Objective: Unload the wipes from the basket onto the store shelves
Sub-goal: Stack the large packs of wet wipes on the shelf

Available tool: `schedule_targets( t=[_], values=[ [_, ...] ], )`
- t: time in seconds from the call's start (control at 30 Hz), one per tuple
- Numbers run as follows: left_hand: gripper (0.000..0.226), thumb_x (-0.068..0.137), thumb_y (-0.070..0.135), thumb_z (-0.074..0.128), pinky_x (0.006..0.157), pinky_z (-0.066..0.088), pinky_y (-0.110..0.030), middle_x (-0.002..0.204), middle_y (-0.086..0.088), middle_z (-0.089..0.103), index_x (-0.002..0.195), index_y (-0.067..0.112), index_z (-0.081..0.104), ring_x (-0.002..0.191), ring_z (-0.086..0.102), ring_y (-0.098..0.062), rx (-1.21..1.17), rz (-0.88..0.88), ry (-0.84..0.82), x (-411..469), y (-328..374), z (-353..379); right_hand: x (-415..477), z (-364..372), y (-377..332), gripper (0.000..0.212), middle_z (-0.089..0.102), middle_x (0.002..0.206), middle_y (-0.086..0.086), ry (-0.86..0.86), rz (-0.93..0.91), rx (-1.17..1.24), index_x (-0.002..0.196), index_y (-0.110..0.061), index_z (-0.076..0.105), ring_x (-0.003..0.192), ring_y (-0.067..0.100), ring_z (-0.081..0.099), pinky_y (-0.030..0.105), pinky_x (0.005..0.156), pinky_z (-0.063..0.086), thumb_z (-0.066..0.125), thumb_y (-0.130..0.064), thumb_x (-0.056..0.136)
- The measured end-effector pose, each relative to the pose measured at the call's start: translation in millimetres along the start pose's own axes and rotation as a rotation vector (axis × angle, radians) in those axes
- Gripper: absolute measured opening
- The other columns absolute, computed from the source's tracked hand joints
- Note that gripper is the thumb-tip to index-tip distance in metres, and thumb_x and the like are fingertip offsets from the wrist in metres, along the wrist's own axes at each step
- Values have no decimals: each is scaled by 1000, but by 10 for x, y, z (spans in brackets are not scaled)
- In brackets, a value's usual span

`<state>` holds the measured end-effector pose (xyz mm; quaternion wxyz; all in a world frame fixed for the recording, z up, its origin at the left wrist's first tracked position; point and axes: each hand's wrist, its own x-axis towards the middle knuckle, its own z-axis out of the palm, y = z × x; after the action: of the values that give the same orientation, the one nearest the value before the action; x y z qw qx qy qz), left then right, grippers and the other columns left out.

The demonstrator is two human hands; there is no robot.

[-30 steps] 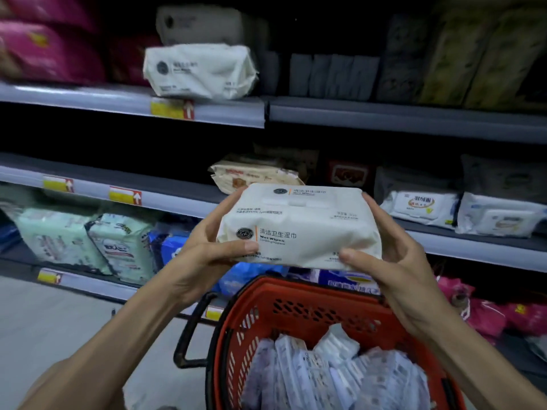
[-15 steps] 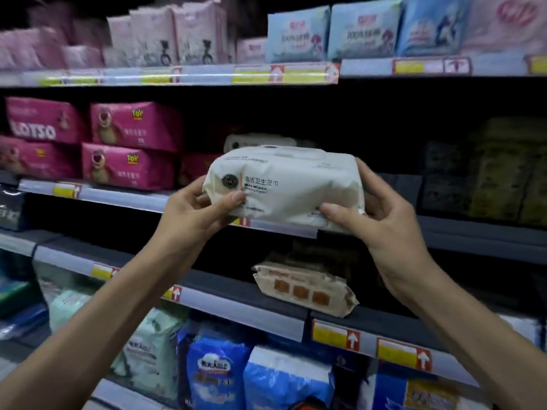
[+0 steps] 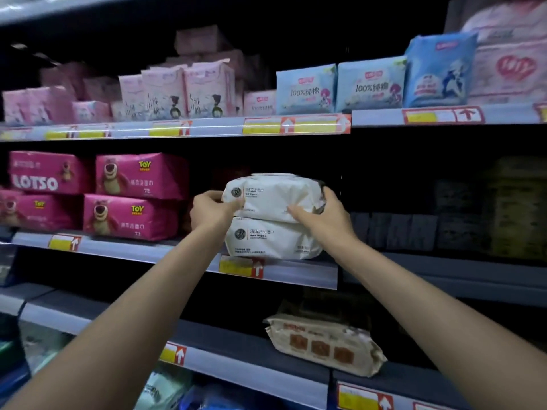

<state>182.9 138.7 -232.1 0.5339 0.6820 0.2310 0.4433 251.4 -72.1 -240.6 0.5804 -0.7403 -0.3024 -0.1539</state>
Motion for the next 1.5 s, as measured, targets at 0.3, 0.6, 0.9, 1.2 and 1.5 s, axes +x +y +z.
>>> schedule_targets(
  t=[0.3,0.6,0.9,1.2,1.5],
  values=[
    [75,66,29,94,92,60,-44,120,0,73,134,20,62,104,72,-22,337,100,-194,-457,109,-188,-221,-226,-132,77,61,129,2,-57,146,-204,135,-20,50,117,26,62,37,88,55,92,-29,71],
    [113,60,86,42,110,43,-54,154,-6,44,161,37,26,141,43,-32,907,402,-346,-1274,267,-279,-683,-819,-190,90,46,150,8,-158,70,-400,156,-23,32,135,31,48,36,92,44,79,-47,83],
    [109,70,97,11,127,11,-59,175,-7,1,164,45,-6,162,-6,-30,1193,696,-495,-2150,159,-44,-1359,-1625,53,123,-18,170,2,-354,22,-737,161,-41,-9,156,29,-21,52,127,10,72,-75,75],
    [100,79,92,28,127,16,-52,173,-2,11,164,46,5,160,3,-26,1014,708,-695,-3024,-586,509,-2181,-2155,759,122,-15,170,-5,-431,90,-764,160,-44,-12,157,21,-16,48,127,14,73,-71,77],
    [91,81,81,42,118,36,-51,154,-4,44,159,35,35,147,38,-30,958,614,-1006,-4032,-1896,768,-3340,-2332,1941,101,24,160,6,-636,309,-757,164,-28,11,149,28,26,42,121,29,71,-54,87]
  ],
)
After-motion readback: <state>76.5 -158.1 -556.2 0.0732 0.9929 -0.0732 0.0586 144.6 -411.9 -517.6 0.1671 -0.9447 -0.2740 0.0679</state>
